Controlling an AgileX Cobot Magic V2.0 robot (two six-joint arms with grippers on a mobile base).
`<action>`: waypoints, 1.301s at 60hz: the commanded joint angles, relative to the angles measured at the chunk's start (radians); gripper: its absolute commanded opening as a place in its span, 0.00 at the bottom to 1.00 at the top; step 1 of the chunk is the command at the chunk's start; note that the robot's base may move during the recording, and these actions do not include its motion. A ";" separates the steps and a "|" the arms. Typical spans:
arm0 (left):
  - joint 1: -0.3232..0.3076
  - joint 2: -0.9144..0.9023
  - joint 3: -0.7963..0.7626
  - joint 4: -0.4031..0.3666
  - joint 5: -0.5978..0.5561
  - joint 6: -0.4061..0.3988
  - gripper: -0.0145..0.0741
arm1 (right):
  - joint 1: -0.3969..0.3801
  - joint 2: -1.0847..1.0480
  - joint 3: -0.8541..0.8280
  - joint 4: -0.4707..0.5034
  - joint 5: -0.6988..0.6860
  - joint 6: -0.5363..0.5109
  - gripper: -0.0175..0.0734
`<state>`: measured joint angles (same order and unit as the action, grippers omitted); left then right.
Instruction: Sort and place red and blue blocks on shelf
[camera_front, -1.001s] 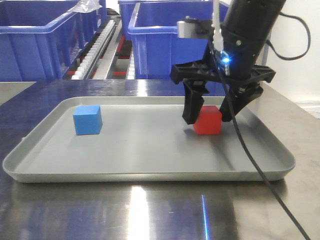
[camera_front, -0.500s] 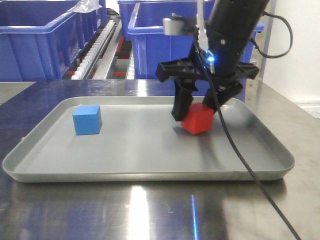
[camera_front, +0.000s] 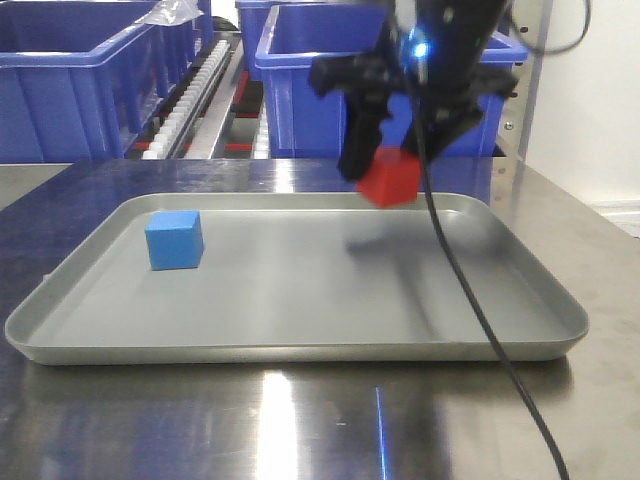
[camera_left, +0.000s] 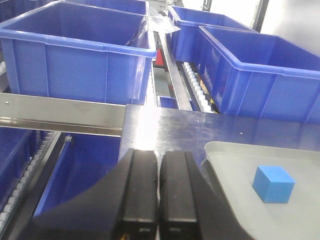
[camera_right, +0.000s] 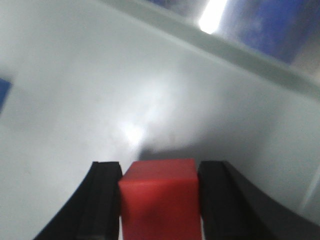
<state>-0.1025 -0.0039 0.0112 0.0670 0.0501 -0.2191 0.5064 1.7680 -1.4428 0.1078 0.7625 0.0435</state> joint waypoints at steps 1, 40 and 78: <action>-0.002 -0.014 0.020 -0.006 -0.081 0.000 0.30 | -0.013 -0.115 -0.037 -0.013 -0.068 -0.010 0.25; -0.002 -0.014 0.020 -0.006 -0.081 0.000 0.30 | -0.333 -0.711 0.314 -0.014 -0.362 -0.010 0.25; -0.002 -0.014 0.020 -0.006 -0.081 0.000 0.30 | -0.515 -1.287 0.934 -0.014 -0.564 -0.010 0.25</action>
<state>-0.1025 -0.0039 0.0112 0.0670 0.0501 -0.2191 -0.0005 0.5019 -0.5080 0.1008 0.3081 0.0428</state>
